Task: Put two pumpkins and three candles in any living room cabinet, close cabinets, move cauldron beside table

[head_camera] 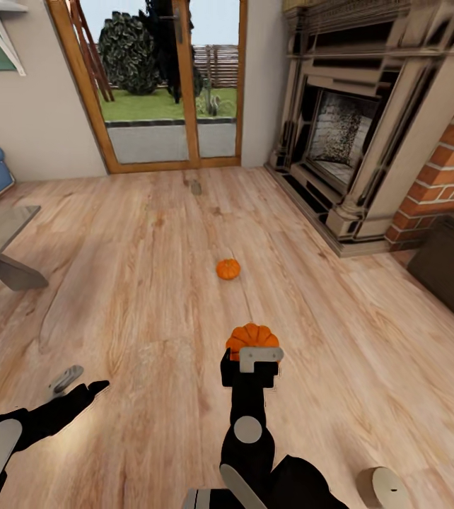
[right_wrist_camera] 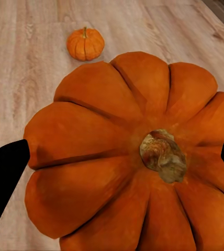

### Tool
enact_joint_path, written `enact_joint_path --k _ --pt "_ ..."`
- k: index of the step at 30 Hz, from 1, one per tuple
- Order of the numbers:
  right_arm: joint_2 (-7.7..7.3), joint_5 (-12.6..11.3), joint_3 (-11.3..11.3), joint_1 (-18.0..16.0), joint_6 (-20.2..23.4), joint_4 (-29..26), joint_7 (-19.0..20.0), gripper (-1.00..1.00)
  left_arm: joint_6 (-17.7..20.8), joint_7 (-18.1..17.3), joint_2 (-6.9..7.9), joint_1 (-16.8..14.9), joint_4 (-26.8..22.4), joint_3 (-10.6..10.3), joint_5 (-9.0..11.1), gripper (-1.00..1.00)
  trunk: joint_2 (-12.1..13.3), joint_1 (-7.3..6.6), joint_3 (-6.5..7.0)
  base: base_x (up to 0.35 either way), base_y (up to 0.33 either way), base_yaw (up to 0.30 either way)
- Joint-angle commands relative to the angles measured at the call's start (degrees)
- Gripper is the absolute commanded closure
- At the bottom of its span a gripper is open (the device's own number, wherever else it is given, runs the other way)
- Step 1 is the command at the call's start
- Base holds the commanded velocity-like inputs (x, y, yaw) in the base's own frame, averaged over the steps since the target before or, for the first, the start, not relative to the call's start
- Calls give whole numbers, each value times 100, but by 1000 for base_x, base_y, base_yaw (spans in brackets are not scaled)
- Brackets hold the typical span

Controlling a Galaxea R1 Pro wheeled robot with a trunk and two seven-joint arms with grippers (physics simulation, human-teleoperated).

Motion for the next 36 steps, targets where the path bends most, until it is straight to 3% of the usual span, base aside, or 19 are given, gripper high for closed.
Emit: enact_joint_path --k 1,9,24,36 --pt "-2 -18 9 -8 51 -7 -39 100 18 49 2 -2 -3 3 60 -100 -2 2 4 263 233 0" --pt "-44 -18 28 -8 51 -7 -38 100 18 54 5 -2 -3 -2 60 -100 -2 2 75 251 87 -55" --pt "-93 -18 89 -8 43 -7 -33 100 23 49 34 -2 -3 8 44 -100 -2 2 208 31 2 -141" --pt "-93 -11 88 -8 43 -1 -33 100 18 49 42 -2 -3 8 34 -100 -2 2 273 274 151 -73"
